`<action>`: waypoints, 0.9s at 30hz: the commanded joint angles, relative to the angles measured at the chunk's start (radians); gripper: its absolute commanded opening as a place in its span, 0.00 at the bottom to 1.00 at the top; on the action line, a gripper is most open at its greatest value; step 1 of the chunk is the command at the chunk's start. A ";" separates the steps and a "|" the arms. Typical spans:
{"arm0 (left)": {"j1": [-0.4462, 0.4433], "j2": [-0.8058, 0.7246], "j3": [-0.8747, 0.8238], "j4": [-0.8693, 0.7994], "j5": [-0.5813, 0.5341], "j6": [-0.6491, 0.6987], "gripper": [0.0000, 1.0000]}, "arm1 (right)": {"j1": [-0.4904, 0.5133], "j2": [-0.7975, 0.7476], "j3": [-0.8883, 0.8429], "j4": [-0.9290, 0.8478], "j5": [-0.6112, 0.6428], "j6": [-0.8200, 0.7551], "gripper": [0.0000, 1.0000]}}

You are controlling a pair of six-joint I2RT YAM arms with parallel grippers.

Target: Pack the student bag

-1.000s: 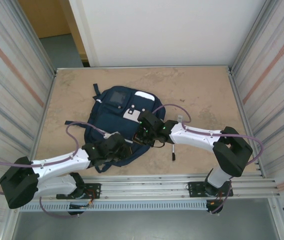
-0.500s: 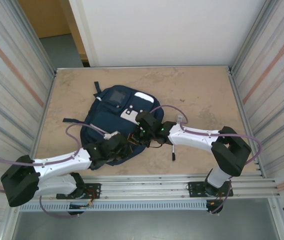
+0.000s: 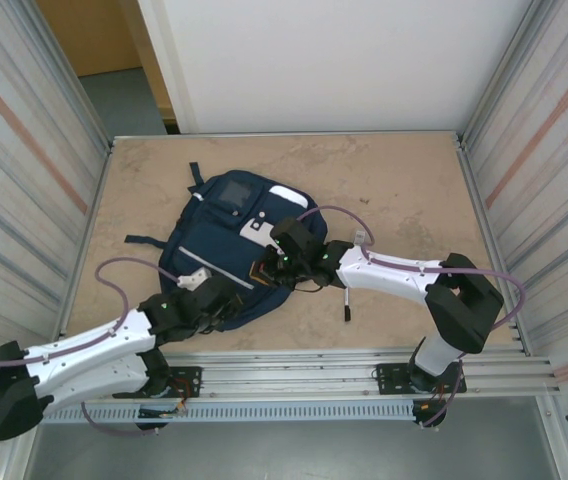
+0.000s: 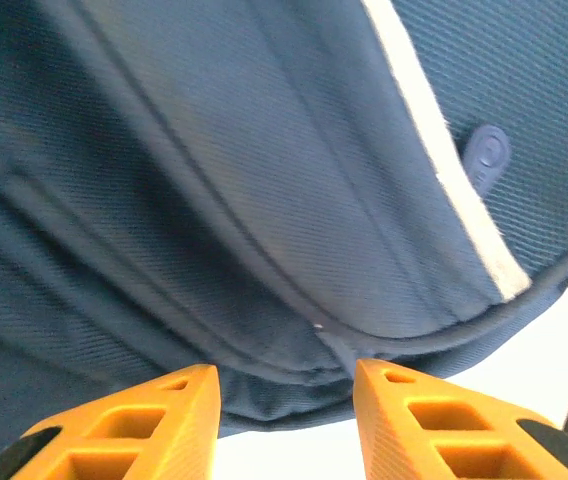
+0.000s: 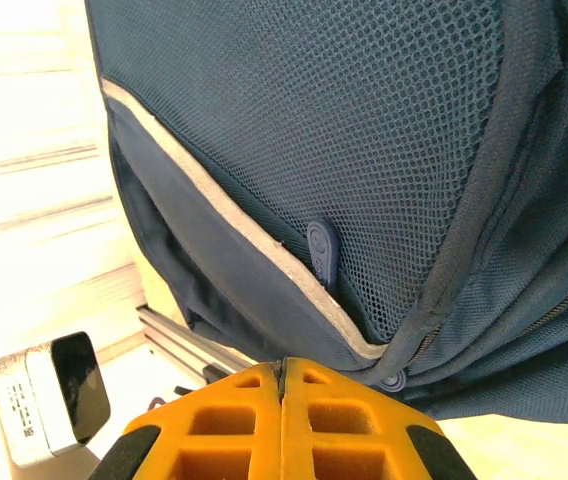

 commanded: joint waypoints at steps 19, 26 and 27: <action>0.034 0.001 -0.017 0.070 0.029 0.101 0.38 | 0.066 0.140 0.137 -0.127 0.140 -0.003 0.62; 0.064 -0.015 -0.043 0.103 0.082 0.117 0.44 | 0.052 0.189 0.168 -0.162 0.210 -0.008 0.19; 0.070 -0.016 -0.045 0.107 0.093 0.124 0.44 | 0.051 0.178 0.171 -0.170 0.213 -0.007 0.12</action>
